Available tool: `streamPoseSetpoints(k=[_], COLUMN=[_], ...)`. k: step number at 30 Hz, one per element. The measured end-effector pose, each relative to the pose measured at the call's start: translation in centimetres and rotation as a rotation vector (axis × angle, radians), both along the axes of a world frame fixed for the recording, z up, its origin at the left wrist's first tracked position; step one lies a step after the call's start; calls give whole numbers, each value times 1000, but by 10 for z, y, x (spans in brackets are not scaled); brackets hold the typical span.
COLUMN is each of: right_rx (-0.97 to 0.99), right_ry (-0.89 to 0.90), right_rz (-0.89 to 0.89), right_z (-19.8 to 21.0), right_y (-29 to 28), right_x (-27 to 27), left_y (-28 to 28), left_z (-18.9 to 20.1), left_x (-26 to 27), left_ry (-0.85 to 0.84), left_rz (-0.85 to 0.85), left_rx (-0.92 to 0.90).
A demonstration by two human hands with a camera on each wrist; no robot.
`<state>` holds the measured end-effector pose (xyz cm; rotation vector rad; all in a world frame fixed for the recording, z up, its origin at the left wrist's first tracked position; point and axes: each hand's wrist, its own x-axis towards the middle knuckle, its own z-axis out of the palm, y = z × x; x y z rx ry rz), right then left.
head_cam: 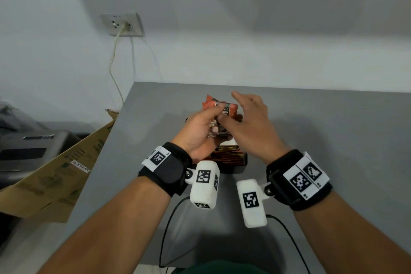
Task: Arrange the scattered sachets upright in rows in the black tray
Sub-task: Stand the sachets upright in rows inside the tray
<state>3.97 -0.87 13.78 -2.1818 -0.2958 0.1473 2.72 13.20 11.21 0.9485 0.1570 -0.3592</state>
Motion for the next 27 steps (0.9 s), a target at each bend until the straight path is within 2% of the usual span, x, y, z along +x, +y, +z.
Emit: streamPoseSetpoints(k=[3, 6, 9, 15, 19, 27], right_rx=[-45, -265, -272, -213, -191, -160], right_ry=[-86, -148, -199, -180, -195, -245], right_rz=[222, 408, 418, 437, 475, 437], right_z=[10, 15, 12, 13, 13, 14], right_y=[-8, -8, -4, -3, 1, 12], right_x=[-1, 4, 12, 11, 8, 2], left_y=[1, 1, 1, 0, 6, 20], left_z=[1, 2, 2, 0, -2, -5], left_x=[-2, -3, -5, -8, -11, -16], left_ry=[21, 13, -16, -84, -105, -148], left_rz=[-9, -53, -103, -71, -57, -92], left_rx=[-45, -135, -189, -122, -205, -241])
